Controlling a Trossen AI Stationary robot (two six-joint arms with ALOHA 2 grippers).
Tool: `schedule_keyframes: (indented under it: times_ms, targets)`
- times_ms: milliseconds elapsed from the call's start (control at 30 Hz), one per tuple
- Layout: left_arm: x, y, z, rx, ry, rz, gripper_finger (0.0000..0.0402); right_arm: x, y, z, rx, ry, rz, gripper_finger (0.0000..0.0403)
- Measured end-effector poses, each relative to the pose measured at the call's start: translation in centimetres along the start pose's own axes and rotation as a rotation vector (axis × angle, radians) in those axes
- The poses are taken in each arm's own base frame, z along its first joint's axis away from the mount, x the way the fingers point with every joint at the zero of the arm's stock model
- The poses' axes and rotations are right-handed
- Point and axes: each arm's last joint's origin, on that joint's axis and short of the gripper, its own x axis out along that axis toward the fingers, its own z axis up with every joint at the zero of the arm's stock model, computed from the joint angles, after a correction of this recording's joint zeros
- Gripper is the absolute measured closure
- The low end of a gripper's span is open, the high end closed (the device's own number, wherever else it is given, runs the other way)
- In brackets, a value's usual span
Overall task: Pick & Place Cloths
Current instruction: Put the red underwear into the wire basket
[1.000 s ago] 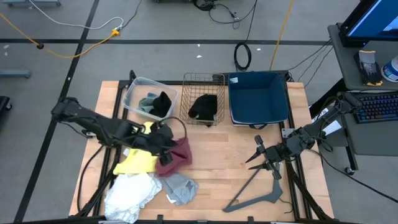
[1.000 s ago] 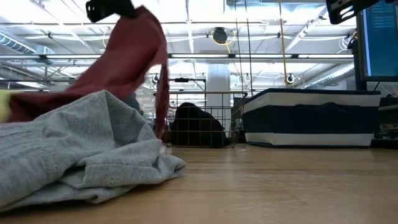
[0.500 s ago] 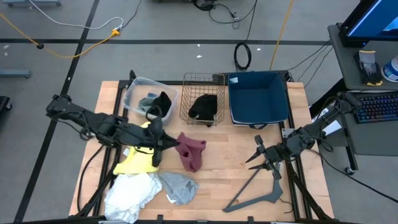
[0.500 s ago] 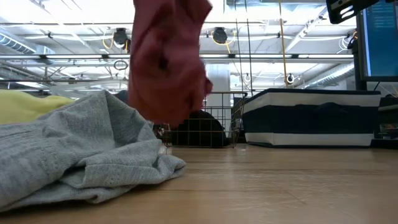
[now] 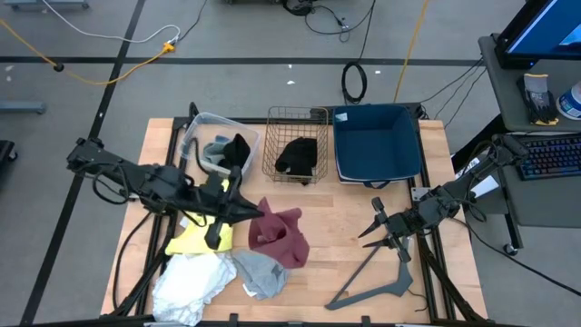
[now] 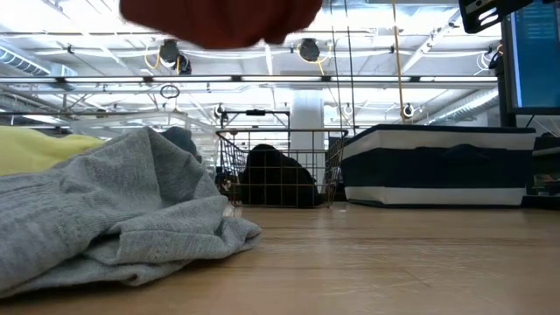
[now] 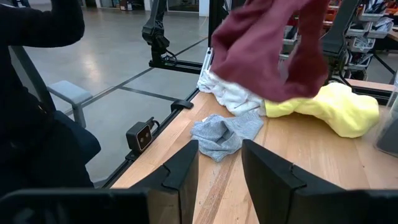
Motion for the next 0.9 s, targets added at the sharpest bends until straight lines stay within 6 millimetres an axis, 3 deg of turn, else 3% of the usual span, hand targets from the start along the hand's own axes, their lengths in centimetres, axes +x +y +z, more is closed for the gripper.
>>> schedule_keyframes:
  times_ms: [433, 900]
  targets:
    - [-0.1, 0.8, 2.6, 0.174, -0.252, 0.026, 0.0402, 0.0, 0.0, 0.0, 0.000, 0.000, 0.000, 0.0289]
    - [0.1, 3.1, 3.1, 0.173, -0.260, 0.085, 0.0402, 0.0, 0.0, 0.0, 0.000, 0.000, -0.001, 0.0289]
